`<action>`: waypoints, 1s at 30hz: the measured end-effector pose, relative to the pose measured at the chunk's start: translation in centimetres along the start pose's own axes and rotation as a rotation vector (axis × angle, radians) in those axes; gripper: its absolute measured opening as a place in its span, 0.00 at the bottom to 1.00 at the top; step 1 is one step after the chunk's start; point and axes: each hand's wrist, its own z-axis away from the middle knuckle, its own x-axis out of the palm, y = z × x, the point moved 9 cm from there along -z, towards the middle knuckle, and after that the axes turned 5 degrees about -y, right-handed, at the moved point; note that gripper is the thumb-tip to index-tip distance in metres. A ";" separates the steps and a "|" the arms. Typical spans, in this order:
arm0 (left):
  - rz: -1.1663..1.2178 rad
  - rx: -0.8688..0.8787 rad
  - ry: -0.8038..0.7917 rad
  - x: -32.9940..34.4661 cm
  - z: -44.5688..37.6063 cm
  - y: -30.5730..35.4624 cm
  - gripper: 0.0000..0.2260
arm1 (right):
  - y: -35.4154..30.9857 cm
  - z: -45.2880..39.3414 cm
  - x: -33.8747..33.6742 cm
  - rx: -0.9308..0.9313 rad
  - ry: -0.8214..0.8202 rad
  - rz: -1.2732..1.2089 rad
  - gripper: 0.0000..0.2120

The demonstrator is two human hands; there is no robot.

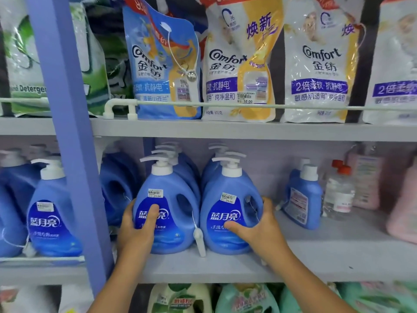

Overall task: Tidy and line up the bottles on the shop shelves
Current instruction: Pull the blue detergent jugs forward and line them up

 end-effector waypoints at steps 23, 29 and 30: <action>0.036 -0.087 0.023 -0.5 -0.5 -0.8 0.16 | -0.8 -2.2 -0.2 0.015 -0.177 -0.118 0.42; 0.020 -0.072 0.011 -0.5 -0.5 -0.7 0.20 | -1.3 -1.4 -1.1 -0.079 0.008 0.044 0.36; 0.020 -0.070 0.010 -0.4 -0.5 -0.7 0.22 | -1.1 -1.4 -1.1 -0.067 0.013 0.015 0.38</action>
